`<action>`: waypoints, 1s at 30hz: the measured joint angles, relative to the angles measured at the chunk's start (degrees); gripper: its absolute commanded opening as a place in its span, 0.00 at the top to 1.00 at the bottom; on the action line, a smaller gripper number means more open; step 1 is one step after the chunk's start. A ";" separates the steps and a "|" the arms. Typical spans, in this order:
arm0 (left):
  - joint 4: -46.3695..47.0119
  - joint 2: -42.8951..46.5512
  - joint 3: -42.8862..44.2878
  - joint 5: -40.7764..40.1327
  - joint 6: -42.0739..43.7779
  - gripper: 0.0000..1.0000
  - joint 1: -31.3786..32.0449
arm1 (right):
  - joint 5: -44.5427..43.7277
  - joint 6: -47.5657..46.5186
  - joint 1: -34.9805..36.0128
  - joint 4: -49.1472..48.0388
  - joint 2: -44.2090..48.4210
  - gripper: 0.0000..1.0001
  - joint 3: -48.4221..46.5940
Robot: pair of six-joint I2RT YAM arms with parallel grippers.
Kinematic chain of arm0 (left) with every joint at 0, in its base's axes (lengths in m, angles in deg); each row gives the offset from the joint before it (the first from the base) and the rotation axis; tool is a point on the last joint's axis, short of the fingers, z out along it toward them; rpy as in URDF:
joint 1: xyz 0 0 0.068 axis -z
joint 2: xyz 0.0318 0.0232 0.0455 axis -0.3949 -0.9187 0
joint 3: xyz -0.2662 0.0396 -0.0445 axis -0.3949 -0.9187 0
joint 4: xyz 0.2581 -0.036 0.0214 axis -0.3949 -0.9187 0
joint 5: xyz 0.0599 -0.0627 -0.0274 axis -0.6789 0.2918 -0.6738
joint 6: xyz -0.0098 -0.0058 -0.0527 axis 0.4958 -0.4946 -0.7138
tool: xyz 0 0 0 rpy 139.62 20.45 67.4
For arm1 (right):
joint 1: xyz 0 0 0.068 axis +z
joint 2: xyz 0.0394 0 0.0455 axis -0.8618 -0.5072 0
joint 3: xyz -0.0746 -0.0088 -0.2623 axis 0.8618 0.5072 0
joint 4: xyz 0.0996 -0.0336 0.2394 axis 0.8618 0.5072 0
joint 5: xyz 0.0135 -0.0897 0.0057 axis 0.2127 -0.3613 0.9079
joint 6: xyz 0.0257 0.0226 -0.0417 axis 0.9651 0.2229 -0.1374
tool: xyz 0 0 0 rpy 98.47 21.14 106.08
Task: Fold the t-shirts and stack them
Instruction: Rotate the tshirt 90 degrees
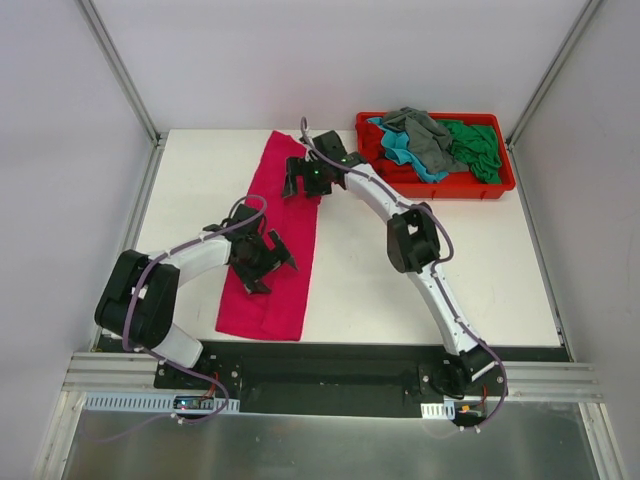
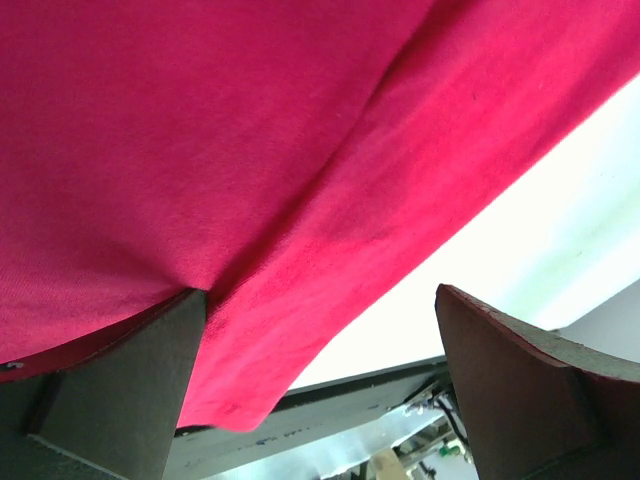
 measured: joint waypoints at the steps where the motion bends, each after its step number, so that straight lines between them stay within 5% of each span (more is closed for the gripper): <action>1: 0.17 -0.35 0.22 0.55 -0.22 0.01 0.79 | 0.22 0.87 0.28 -1.33 -0.68 0.04 -0.79; 21: -0.55 -8.59 8.11 3.52 -1.31 0.01 4.00 | -0.28 9.64 -3.52 -9.27 -2.14 0.04 -0.31; 30: -0.44 -9.25 10.36 1.79 0.50 0.01 5.22 | -0.85 5.49 -3.72 -6.67 -0.83 0.04 -0.17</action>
